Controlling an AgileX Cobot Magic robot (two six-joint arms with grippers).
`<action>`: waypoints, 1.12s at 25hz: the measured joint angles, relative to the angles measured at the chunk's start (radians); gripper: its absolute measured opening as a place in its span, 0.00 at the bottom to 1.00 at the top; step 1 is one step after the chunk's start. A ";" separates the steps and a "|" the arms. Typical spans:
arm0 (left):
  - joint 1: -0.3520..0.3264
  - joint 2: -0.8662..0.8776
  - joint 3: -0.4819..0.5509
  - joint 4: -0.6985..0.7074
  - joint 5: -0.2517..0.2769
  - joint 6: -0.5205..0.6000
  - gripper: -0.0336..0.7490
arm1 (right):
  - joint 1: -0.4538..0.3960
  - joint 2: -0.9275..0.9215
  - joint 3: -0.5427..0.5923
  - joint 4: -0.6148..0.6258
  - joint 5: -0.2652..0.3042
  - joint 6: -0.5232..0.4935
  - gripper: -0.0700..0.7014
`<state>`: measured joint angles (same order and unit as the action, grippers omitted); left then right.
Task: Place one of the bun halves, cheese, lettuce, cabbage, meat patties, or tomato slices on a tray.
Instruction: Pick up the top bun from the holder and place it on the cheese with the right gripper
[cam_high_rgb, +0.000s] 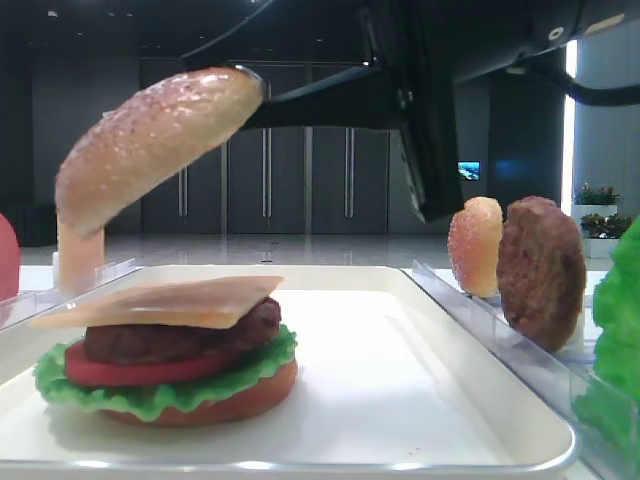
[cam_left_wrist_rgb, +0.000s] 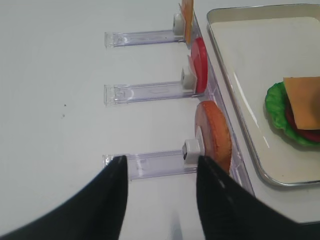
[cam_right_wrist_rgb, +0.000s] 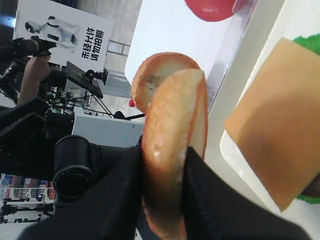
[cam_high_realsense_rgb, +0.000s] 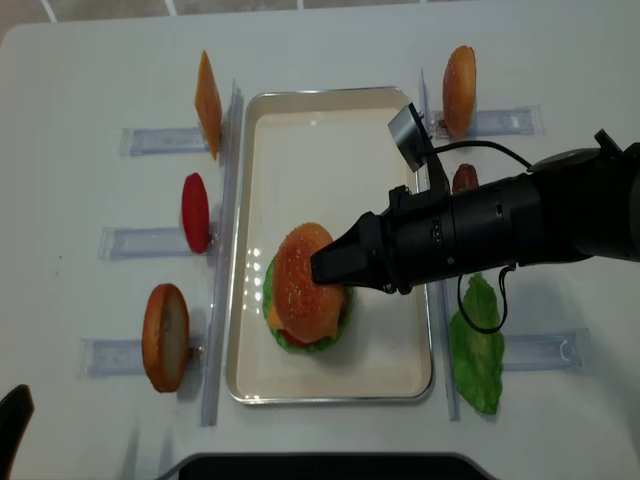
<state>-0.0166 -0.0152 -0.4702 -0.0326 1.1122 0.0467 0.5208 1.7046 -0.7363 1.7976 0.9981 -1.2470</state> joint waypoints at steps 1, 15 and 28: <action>0.000 0.000 0.000 0.000 0.000 0.000 0.48 | 0.000 0.008 0.000 0.000 0.012 0.000 0.31; 0.000 0.000 0.000 0.000 0.000 0.000 0.48 | 0.000 0.066 -0.047 0.003 0.026 0.014 0.31; 0.000 0.000 0.000 0.000 0.000 -0.003 0.48 | 0.007 0.137 -0.060 0.004 0.008 0.019 0.31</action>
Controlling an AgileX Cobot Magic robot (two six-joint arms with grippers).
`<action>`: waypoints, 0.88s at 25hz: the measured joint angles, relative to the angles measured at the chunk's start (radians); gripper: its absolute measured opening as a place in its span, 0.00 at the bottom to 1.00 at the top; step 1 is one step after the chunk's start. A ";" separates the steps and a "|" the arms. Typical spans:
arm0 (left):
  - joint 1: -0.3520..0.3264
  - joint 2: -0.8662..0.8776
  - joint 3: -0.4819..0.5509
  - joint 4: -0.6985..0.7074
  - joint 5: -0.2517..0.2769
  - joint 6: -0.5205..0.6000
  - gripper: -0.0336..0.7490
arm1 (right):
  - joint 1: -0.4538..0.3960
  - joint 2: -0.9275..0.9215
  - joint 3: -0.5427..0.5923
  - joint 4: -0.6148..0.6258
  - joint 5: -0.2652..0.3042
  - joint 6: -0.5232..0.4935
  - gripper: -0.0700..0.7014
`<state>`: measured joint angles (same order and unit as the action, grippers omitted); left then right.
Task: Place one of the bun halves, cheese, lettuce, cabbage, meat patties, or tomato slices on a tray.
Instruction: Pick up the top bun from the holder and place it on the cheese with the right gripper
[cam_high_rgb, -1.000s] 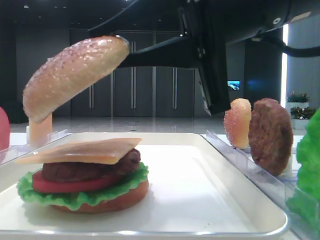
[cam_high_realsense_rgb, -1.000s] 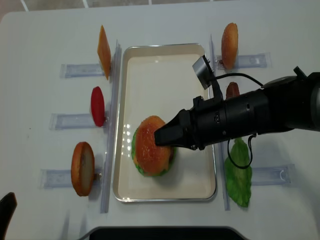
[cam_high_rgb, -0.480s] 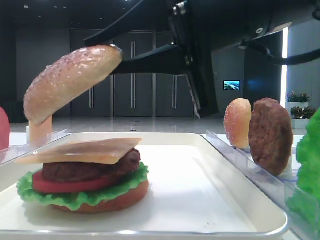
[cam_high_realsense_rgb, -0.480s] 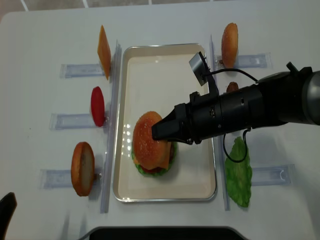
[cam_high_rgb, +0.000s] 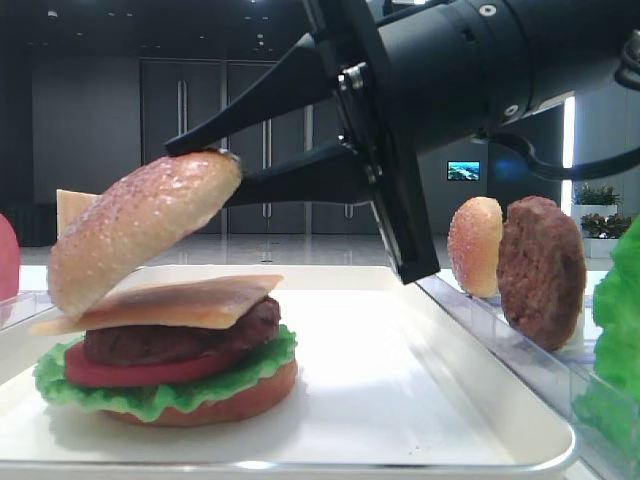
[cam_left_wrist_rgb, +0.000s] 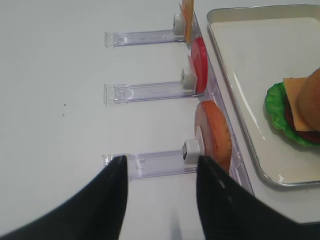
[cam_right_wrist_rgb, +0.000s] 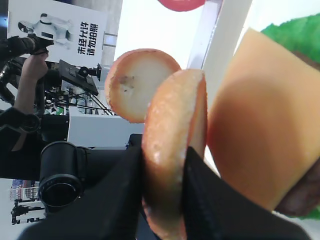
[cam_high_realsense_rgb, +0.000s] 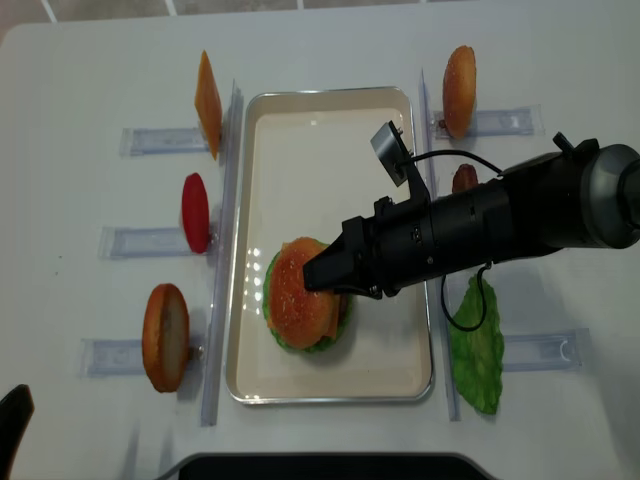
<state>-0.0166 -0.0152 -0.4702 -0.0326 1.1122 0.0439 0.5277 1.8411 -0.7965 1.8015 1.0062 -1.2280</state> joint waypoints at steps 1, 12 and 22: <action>0.000 0.000 0.000 0.000 0.000 0.000 0.48 | 0.000 0.001 0.000 0.000 0.000 0.000 0.31; 0.000 0.000 0.000 0.000 0.000 0.000 0.48 | 0.000 0.005 0.000 0.000 0.001 0.000 0.45; 0.000 0.000 0.000 0.000 0.000 0.000 0.48 | 0.000 -0.005 -0.032 0.000 -0.003 0.000 0.60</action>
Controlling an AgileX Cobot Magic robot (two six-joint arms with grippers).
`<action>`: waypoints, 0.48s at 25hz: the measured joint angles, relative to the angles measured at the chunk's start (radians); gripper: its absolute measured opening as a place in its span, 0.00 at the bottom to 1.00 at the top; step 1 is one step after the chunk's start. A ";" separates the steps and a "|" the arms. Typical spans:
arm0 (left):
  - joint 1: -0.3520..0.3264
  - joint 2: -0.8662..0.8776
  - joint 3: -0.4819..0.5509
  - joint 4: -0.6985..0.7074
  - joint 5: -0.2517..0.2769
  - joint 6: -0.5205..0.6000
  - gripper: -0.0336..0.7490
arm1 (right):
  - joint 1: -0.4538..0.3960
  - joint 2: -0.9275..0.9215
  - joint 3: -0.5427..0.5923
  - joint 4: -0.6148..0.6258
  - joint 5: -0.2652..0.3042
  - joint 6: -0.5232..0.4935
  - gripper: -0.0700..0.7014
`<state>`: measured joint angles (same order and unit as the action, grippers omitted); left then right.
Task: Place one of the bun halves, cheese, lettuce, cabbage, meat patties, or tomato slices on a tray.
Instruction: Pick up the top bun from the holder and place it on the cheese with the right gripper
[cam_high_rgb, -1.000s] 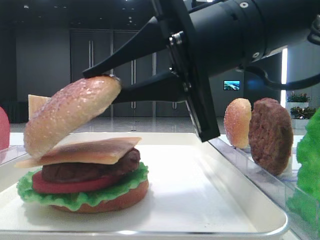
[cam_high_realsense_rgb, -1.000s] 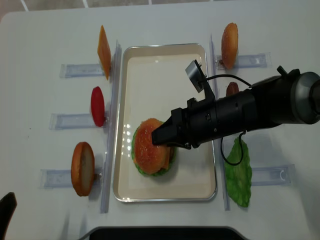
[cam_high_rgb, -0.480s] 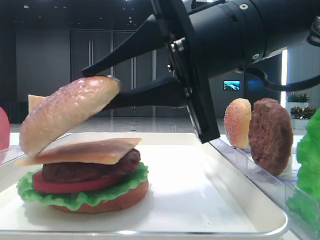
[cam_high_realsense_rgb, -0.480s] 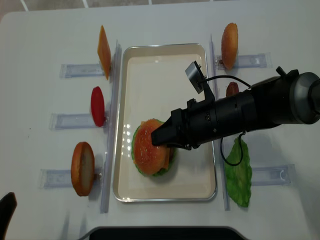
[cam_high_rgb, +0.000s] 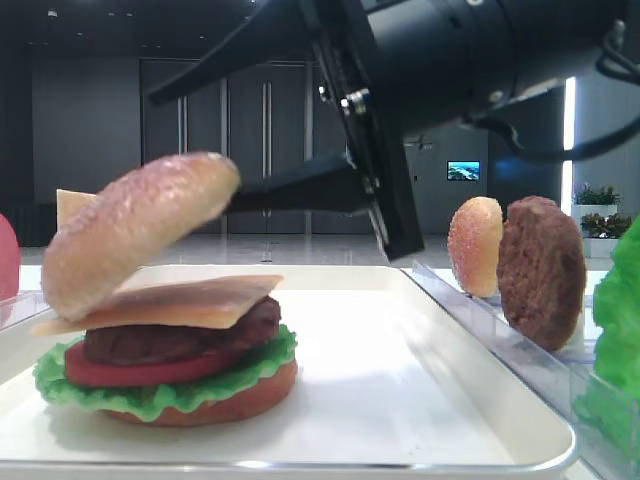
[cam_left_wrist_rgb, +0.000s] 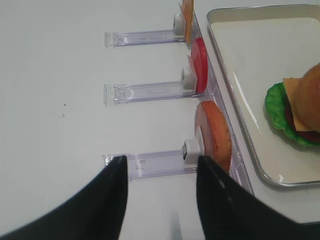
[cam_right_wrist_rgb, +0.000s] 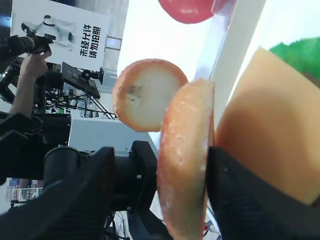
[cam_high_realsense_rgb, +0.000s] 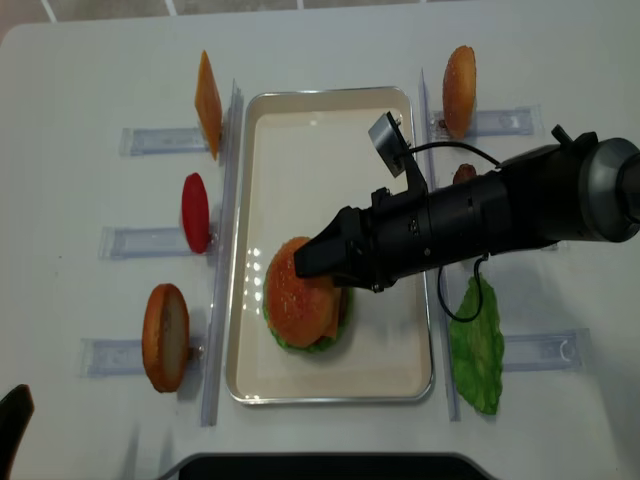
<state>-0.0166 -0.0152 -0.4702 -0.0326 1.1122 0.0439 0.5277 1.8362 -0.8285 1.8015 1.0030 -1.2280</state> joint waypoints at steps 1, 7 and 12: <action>0.000 0.000 0.000 0.000 0.000 0.000 0.48 | 0.000 -0.005 -0.010 -0.001 -0.005 0.000 0.60; 0.000 0.000 0.000 0.000 0.000 0.000 0.48 | 0.000 -0.030 -0.059 -0.089 -0.074 0.050 0.60; 0.000 0.000 0.000 0.000 0.000 0.000 0.48 | -0.001 -0.057 -0.060 -0.191 -0.171 0.077 0.60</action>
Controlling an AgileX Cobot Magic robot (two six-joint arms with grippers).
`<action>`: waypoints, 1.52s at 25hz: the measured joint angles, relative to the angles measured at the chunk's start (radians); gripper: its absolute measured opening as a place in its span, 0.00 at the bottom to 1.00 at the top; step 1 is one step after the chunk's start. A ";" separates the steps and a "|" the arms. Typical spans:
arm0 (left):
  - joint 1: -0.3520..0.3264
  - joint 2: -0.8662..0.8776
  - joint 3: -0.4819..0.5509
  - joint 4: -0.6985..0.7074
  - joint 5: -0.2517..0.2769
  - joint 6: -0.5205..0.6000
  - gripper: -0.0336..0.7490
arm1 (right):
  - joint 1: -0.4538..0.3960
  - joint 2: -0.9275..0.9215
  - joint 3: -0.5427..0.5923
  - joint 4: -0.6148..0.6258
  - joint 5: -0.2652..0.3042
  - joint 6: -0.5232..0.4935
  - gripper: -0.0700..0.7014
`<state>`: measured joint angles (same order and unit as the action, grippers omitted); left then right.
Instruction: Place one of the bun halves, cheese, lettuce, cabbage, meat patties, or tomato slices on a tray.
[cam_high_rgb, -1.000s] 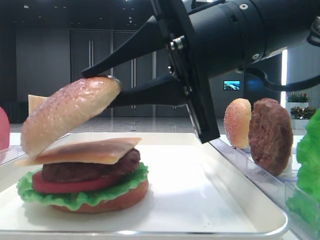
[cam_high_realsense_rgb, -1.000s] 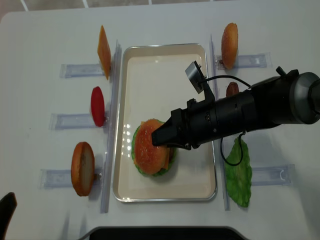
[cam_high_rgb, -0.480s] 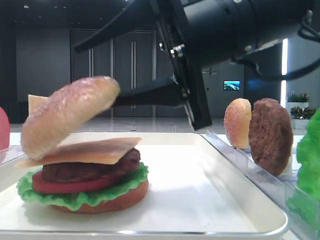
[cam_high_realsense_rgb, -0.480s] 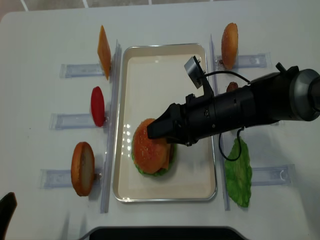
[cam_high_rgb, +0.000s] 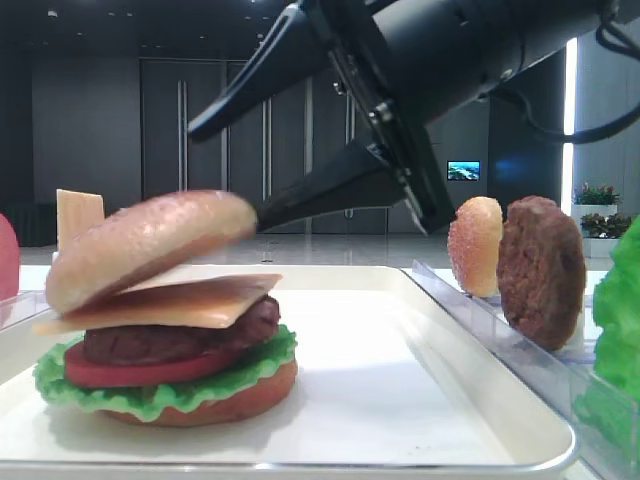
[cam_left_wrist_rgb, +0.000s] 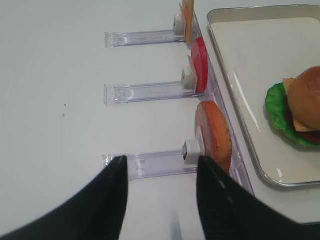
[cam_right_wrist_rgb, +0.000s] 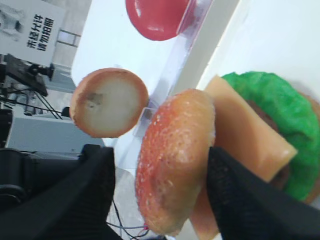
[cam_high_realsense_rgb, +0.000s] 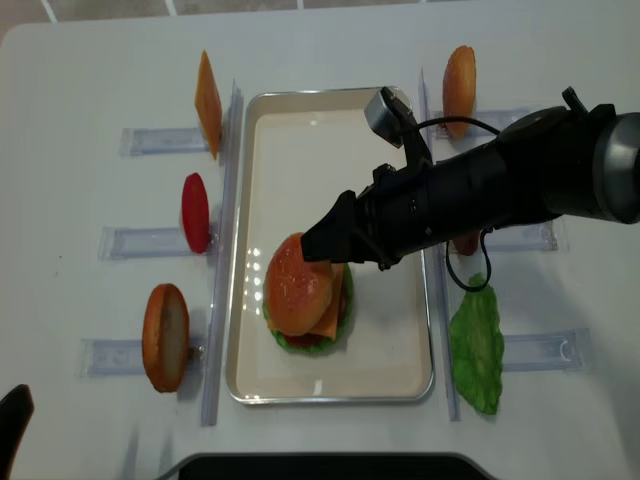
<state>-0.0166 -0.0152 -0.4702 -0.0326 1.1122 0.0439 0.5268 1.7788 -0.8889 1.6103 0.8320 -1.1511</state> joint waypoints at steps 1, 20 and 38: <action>0.000 0.000 0.000 0.000 0.000 0.000 0.48 | 0.000 -0.008 -0.002 -0.034 -0.019 0.015 0.60; 0.000 0.000 0.000 0.000 0.000 0.000 0.48 | -0.258 -0.232 -0.255 -1.322 0.196 0.886 0.60; 0.000 0.000 0.000 0.000 0.000 0.000 0.48 | -0.742 -0.470 -0.257 -1.434 0.281 0.981 0.53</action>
<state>-0.0166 -0.0152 -0.4702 -0.0326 1.1122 0.0439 -0.2151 1.3093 -1.1459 0.1764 1.1128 -0.1703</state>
